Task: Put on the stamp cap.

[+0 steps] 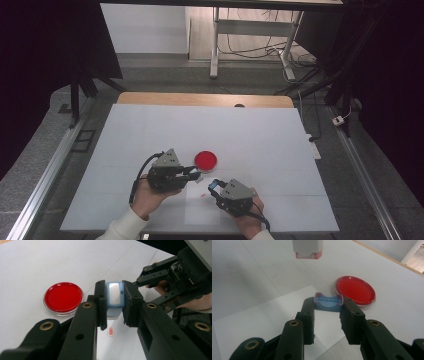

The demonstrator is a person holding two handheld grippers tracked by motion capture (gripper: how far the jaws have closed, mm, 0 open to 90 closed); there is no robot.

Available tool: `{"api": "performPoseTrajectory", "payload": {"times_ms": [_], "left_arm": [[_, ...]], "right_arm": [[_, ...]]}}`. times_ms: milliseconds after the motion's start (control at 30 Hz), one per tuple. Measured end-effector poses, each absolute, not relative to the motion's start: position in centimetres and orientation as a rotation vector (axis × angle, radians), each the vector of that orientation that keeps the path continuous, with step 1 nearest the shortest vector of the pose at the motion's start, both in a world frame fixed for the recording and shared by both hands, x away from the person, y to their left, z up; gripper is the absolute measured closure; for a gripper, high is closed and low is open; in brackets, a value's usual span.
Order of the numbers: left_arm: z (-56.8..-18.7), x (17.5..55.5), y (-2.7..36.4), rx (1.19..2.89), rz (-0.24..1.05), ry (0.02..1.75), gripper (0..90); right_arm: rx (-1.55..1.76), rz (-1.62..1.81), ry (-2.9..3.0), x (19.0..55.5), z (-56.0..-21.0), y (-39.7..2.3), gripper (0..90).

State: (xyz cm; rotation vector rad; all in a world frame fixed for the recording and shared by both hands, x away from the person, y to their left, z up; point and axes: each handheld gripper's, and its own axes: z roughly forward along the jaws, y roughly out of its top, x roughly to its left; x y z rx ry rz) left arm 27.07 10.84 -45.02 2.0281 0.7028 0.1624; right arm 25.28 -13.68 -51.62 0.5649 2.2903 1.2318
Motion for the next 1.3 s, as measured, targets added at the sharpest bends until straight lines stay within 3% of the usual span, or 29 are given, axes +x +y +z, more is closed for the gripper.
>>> {"api": "performPoseTrajectory", "payload": {"times_ms": [1300], "left_arm": [[-45.5,26.9,9.5,1.985,0.150,0.743,75.2]], "right_arm": [[0.607,1.267,2.219,25.1,-51.5,-11.6,64.6]]}}
